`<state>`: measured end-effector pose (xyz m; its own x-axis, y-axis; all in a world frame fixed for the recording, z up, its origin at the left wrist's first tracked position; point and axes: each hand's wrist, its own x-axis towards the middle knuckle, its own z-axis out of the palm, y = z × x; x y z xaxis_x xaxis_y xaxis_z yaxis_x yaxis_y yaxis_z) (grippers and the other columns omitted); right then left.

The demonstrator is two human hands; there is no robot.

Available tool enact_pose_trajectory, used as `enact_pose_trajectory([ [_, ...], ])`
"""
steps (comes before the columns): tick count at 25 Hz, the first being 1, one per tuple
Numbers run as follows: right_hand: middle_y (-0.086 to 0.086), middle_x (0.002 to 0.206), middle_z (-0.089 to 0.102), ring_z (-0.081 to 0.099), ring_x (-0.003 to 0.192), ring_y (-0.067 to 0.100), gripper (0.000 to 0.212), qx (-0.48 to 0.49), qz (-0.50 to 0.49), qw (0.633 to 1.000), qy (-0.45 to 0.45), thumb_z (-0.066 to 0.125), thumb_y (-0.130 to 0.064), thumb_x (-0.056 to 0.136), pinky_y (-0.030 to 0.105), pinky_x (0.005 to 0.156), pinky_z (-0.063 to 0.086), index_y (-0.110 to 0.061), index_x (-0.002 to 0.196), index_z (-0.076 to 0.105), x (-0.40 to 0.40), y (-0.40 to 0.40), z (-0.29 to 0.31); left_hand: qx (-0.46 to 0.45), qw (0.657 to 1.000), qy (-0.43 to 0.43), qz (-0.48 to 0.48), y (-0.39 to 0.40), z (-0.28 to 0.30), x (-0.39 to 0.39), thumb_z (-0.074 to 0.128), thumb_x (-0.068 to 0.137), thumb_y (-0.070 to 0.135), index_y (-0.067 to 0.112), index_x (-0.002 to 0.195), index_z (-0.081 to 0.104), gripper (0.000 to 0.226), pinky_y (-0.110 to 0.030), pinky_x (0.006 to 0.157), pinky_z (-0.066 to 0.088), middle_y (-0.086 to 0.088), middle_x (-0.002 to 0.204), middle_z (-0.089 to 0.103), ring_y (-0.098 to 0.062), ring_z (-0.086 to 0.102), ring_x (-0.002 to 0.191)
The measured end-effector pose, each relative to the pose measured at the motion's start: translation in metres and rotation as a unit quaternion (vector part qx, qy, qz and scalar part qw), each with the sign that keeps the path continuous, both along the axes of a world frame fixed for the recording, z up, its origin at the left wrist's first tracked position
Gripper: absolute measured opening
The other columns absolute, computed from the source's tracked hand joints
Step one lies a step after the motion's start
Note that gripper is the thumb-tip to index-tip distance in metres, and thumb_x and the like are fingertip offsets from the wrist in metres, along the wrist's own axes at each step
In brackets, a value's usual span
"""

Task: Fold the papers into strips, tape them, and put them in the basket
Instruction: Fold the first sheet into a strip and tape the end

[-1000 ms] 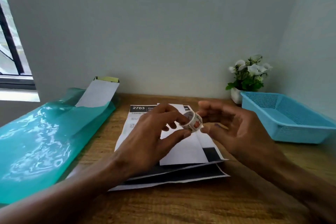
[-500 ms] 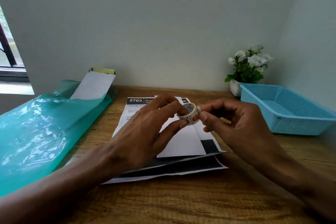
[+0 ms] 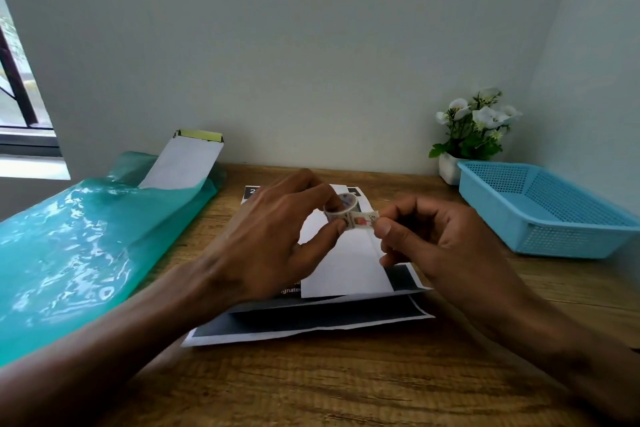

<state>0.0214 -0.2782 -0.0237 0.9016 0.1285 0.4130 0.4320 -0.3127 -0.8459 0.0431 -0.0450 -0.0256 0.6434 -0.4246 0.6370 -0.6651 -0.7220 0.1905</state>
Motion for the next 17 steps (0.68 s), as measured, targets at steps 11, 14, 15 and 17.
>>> enact_pose_trajectory([
  [11, 0.003, 0.092, 0.081, 0.077, 0.089, 0.024, 0.021, 0.136, -0.026, 0.976, 0.17, 0.084, -0.017, 0.077, 0.036, 0.074, 0.065, -0.016, 0.098, 0.08, 0.009, -0.006, 0.0, 0.101, 0.978, 0.026, 0.179, 0.047, 0.01, 0.024, 0.052, 0.097, 0.057, 0.029, 0.096, 0.074, 0.035, -0.032, 0.073, 0.039, 0.008, 0.104, 0.068, -0.009, 0.049, 0.08],
  [14, 0.005, 0.09, 0.081, 0.076, 0.079, 0.021, 0.029, 0.118, -0.04, 0.98, 0.157, 0.086, -0.026, 0.067, 0.04, 0.074, 0.066, -0.017, 0.094, 0.081, 0.007, -0.005, 0.0, 0.124, 0.972, 0.073, 0.184, 0.044, 0.013, 0.02, 0.057, 0.097, 0.057, 0.028, 0.107, 0.076, 0.036, -0.027, 0.07, 0.038, 0.007, 0.11, 0.073, -0.008, 0.052, 0.081],
  [15, 0.006, 0.088, 0.08, 0.075, 0.076, 0.02, 0.03, 0.116, -0.044, 0.98, 0.157, 0.086, -0.028, 0.065, 0.041, 0.074, 0.066, -0.017, 0.092, 0.081, 0.007, -0.005, 0.0, 0.13, 0.969, 0.088, 0.189, 0.043, 0.013, 0.02, 0.058, 0.097, 0.057, 0.028, 0.11, 0.076, 0.037, -0.026, 0.068, 0.038, 0.008, 0.111, 0.073, -0.008, 0.054, 0.081],
  [17, 0.006, 0.085, 0.079, 0.074, 0.073, 0.019, 0.025, 0.117, -0.046, 0.978, 0.165, 0.085, -0.026, 0.069, 0.039, 0.072, 0.066, -0.017, 0.092, 0.081, 0.006, -0.005, 0.0, 0.134, 0.966, 0.102, 0.196, 0.043, 0.012, 0.02, 0.058, 0.096, 0.06, 0.031, 0.112, 0.073, 0.037, -0.028, 0.069, 0.041, 0.008, 0.115, 0.072, -0.011, 0.058, 0.087],
])
